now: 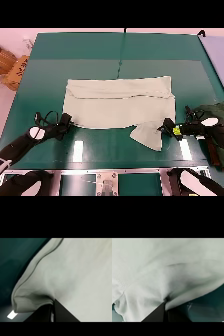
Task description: Fold the shirts.
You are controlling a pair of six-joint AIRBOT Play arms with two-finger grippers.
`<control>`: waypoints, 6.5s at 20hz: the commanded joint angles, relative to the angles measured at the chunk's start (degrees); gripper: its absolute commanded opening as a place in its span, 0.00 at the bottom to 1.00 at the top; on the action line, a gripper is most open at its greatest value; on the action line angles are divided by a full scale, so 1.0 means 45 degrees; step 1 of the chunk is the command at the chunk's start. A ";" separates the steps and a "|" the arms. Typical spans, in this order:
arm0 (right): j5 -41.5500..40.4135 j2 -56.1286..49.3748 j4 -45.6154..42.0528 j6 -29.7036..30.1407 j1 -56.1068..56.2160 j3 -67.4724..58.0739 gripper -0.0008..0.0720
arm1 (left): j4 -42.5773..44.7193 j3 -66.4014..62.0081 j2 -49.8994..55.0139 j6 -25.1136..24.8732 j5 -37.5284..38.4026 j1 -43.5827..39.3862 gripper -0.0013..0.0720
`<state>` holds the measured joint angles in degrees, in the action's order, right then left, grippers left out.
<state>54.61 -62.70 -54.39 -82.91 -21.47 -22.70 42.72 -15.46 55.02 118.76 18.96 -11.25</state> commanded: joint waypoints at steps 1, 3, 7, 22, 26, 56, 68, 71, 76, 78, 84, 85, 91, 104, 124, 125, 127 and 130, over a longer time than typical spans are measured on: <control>0.0748 0.0010 -0.0068 0.0393 -0.0010 -0.0015 0.04 | -0.0141 -0.0053 -0.0267 -0.1239 0.0733 0.0000 0.05; 0.1137 0.0015 -0.0160 0.0398 -0.0010 -0.0034 0.04 | 0.0199 -0.0058 -0.0661 -0.1506 0.1010 0.0000 0.05; 0.1545 0.0539 -0.0845 0.0024 -0.0019 -0.0097 0.04 | 0.1583 -0.0248 -0.1287 -0.1496 0.1991 0.0039 0.05; 0.3191 0.2147 -0.1491 -0.1749 -0.0005 -0.4522 0.04 | 0.6387 -0.6207 0.0457 -0.2220 0.5586 0.0039 0.05; 0.2050 -0.0612 0.0010 -0.0879 0.0015 -0.6577 0.04 | 0.6402 -0.8510 0.3211 -0.2657 0.5285 0.0039 0.05; 0.6397 -1.0389 0.2089 0.5586 -0.2259 -1.3537 0.99 | 0.3026 -1.4474 0.7271 -0.6504 0.8602 0.1957 0.05; 0.6081 -1.1006 0.1753 0.5425 -0.0704 -1.5052 0.04 | 0.1812 -1.4460 0.7582 -0.7461 0.8068 -0.0151 0.05; 0.6732 -1.0729 0.1744 0.4862 -0.0578 -1.5635 0.03 | 0.1734 -1.4469 0.8660 -0.7504 0.5479 -0.2380 0.05; 0.8223 -0.8762 0.1758 0.3934 0.0126 -1.6543 0.04 | 0.0073 -1.5300 1.1492 -0.7499 0.2448 -0.5328 0.05; 0.9039 -0.7956 0.1768 0.3361 0.0675 -1.7301 0.04 | -0.0466 -1.6495 1.2628 -0.7470 0.2608 -0.5916 0.05; 0.9884 -0.6649 0.1749 0.2453 0.2671 -1.9759 0.04 | -0.1273 -1.8136 1.4047 -0.7023 0.2914 -0.6271 0.05; 0.9865 -0.6654 0.1744 0.2414 0.2905 -1.9846 0.04 | -0.1273 -1.8141 1.4042 -0.7038 0.2948 -0.6256 0.05; 0.9471 -0.6771 0.0947 0.1948 0.3648 -1.9773 0.04 | 0.0151 -2.0133 1.3673 -0.8068 0.8845 -0.4629 0.05; 0.0918 -0.9403 0.0996 -0.1549 1.1273 -1.9127 0.04 | 0.7645 -2.2809 1.1040 -0.7737 1.6330 0.2113 0.05; 0.4886 -1.0263 0.0102 -0.1438 0.4891 -1.5839 0.88 | 0.7660 -2.2707 1.1045 -0.8393 1.6359 0.2497 0.05; 0.4444 -1.0321 0.0515 -0.1093 0.4901 -1.5290 0.90 | 0.7660 -2.2600 1.1040 -0.8398 1.6305 0.2497 0.05; 0.3609 -1.0486 0.1744 -0.0442 0.5158 -1.4411 0.90 | 0.7650 -2.2425 1.1040 -0.8393 1.6271 0.2497 0.05; 0.2841 -1.0788 0.3249 0.0204 0.6018 -1.4032 0.90 | 0.7650 -2.2367 1.1040 -0.8393 1.6271 0.2497 0.05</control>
<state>70.94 -110.10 -45.50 -85.58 3.66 -88.90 77.17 -116.53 104.73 80.90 92.36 0.01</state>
